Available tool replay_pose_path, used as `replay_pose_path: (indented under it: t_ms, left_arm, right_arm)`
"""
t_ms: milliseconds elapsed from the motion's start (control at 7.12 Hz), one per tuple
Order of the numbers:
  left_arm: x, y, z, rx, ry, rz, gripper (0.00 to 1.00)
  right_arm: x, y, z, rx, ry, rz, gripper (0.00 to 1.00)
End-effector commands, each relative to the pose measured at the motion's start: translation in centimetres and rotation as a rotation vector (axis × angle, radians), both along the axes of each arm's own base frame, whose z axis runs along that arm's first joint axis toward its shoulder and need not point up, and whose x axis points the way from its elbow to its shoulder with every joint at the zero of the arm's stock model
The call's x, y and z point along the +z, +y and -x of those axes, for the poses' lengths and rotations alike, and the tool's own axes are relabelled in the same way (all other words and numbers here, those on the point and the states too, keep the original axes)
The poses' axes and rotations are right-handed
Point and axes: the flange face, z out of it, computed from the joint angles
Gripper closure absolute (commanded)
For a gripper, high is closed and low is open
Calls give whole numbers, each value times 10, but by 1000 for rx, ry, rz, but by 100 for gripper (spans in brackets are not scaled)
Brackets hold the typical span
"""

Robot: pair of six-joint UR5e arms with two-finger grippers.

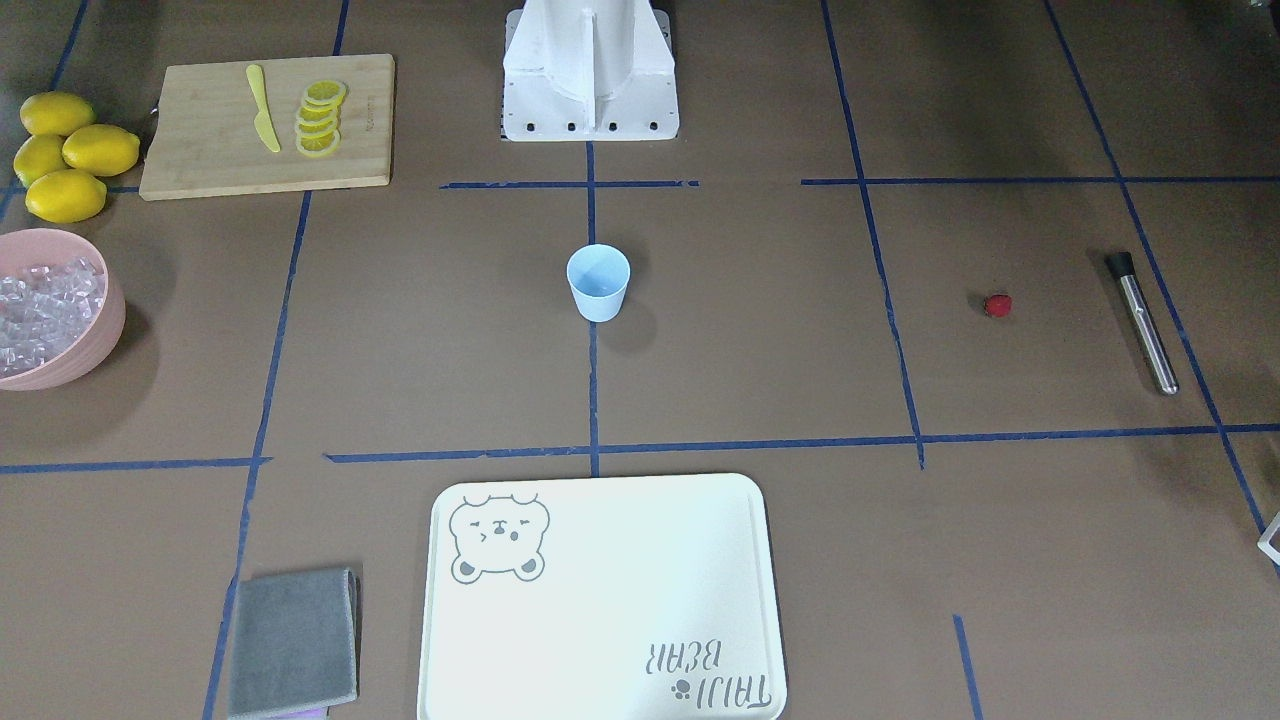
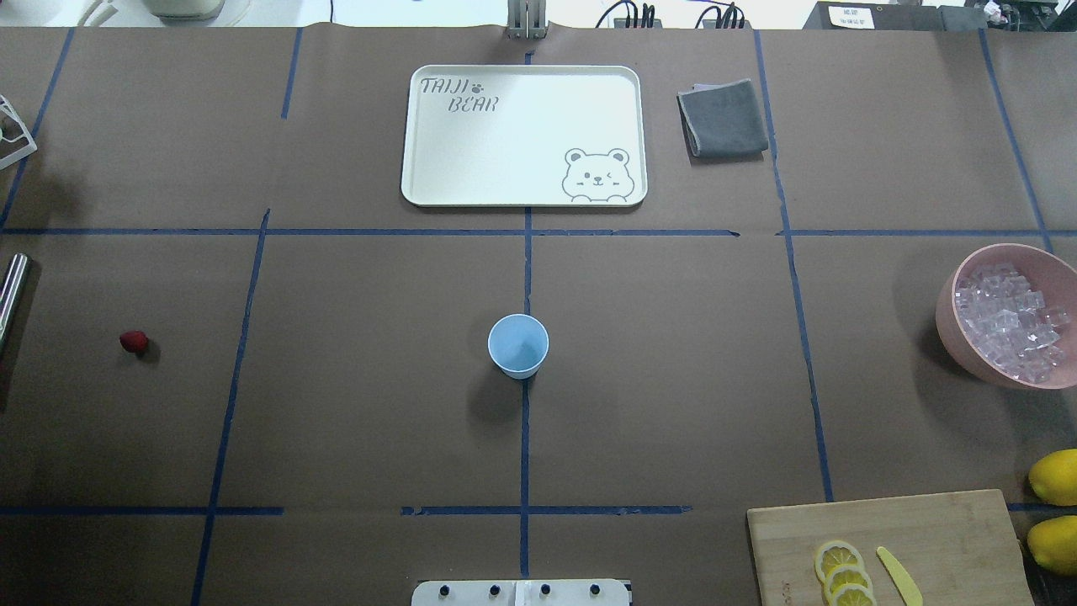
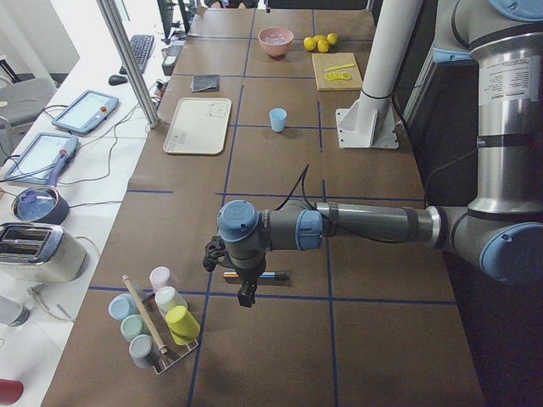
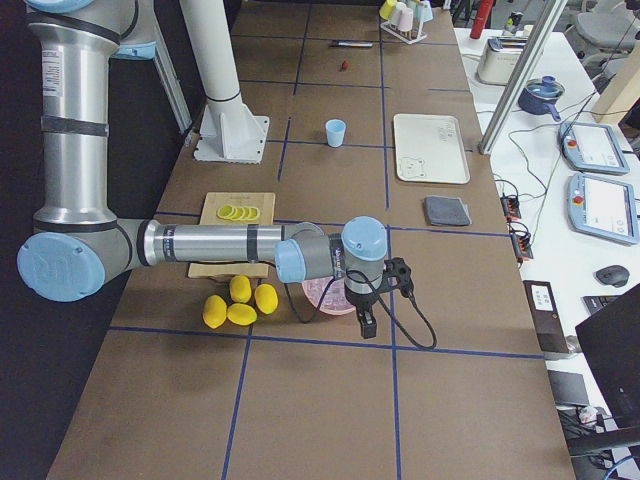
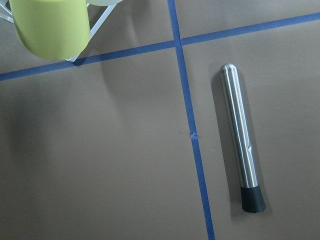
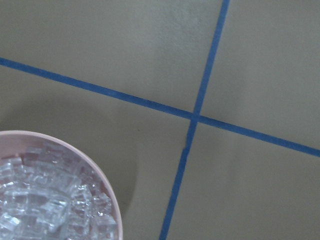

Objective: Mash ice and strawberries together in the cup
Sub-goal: 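Lower the right gripper into the pink bowl of ice cubes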

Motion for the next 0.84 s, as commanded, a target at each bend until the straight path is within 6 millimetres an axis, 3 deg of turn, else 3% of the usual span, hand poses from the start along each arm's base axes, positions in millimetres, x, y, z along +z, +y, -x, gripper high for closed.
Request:
replay_pose_path:
  t_ms: [0,141,281,422,703]
  left_arm:
    - [0,0,-1,1,0,0,0]
    - [0,0,0,0,0,0,0]
    - [0,0,0,0,0,-1,0]
    - [0,0,0,0,0,-3,0]
    - [0,0,0,0,0,-3,0]
  right_arm:
    - [-51,1,60,33,-55,-18,0]
    - [-73,7,93,55,-93,1,0]
    - [-73,20,127,67,-120,34,1]
    - [-60,39,137,75,-125,16,1]
    - [-63,50,154,96,-160,31,2]
